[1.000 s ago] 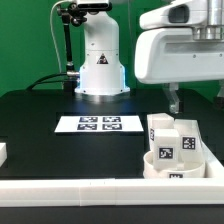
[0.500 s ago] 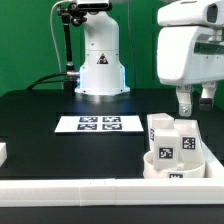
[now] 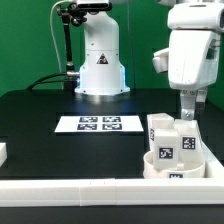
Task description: Assemble stool
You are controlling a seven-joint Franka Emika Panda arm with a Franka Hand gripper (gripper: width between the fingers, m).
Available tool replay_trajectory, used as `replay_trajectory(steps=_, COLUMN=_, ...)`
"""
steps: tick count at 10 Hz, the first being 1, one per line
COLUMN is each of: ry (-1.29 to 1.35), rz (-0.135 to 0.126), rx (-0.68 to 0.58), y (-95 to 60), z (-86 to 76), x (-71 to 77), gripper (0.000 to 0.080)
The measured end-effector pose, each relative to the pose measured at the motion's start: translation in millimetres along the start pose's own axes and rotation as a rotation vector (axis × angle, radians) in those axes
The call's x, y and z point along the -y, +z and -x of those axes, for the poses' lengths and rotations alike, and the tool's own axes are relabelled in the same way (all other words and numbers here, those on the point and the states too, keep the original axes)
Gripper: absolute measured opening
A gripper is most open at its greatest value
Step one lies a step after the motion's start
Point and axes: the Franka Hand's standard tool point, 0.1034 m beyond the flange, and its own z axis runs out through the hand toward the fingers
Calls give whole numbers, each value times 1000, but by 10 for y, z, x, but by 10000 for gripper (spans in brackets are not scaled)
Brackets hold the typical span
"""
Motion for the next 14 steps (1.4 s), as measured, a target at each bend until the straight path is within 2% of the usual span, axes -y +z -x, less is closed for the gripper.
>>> replay_trajectory(steps=5, ry=-11, rz=-17, rx=12, y=128, z=-11, x=102, gripper=649)
replay_trajectory(steps=12, ry=28, rz=-19, rx=22, y=194, z=-5, x=135, gripper=638)
replay_trajectory(steps=13, ry=29, rz=-19, rx=22, y=194, z=1, x=131, gripper=466)
replay_trajectory(steps=14, ry=32, rz=-19, rx=22, y=192, z=3, x=126, gripper=336)
